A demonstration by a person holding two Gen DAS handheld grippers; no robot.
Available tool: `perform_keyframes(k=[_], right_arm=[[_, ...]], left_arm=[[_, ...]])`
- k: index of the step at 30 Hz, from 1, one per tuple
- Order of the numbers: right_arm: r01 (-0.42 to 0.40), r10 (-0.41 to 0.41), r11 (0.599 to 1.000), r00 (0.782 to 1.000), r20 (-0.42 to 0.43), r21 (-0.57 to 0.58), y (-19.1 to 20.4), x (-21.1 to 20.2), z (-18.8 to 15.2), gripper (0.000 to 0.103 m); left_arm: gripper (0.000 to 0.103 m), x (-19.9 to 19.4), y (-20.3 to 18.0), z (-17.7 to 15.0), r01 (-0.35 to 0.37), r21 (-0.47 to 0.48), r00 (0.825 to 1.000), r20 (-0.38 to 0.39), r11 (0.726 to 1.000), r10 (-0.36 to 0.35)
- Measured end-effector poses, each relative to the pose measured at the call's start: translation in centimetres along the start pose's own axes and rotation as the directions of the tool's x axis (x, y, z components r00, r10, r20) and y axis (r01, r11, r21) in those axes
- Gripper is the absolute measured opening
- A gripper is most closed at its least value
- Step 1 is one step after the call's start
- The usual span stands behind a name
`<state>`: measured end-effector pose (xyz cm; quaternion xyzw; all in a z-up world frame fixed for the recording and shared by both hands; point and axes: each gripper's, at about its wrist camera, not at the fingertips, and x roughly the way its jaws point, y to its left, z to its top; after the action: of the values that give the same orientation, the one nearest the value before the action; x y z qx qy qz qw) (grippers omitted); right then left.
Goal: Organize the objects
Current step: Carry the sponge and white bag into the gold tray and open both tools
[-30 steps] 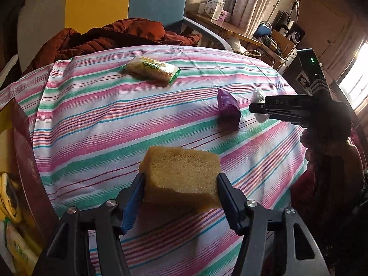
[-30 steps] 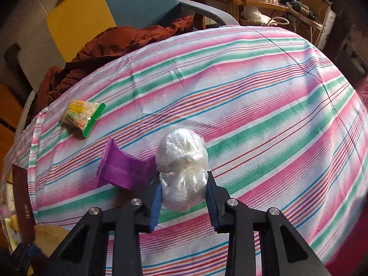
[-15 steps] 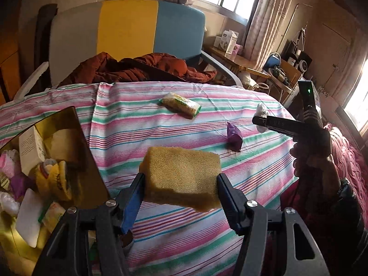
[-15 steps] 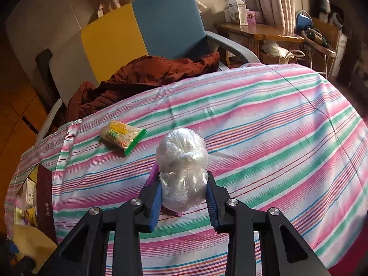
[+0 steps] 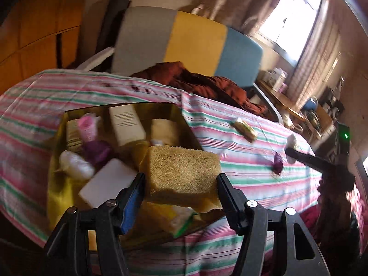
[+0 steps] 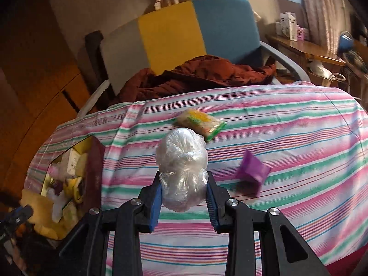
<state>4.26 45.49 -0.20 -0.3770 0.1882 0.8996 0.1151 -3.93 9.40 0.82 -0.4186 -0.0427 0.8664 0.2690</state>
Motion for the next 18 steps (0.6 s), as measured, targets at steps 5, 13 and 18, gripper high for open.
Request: perform_keyframes(k=[5,13,18], right_arm=[[-0.146,0.141,0.982,0.989,-0.046,-0.12,8.6,0.4,-1.8,0.034],[-0.23,0.199,0.937,0.97,-0.139,-0.264,18.1,2.7,-4.2,0.035],[-0.227,0.18,0.931,0.967,-0.18,-0.286,19.6,4.1,-5.0,0.041]], left_arm=[[0.063,-1.2,3.5,-0.7,-0.01,-0.083,1.0,0.011,0.996,0.011],[0.064,-0.4,4.8,-2.9,-0.008,-0.074,1.0,-0.031,0.997,0.005],[0.069,0.2,5.3,-3.5,-0.03,-0.08,0.998,-0.056,0.996,0.026]])
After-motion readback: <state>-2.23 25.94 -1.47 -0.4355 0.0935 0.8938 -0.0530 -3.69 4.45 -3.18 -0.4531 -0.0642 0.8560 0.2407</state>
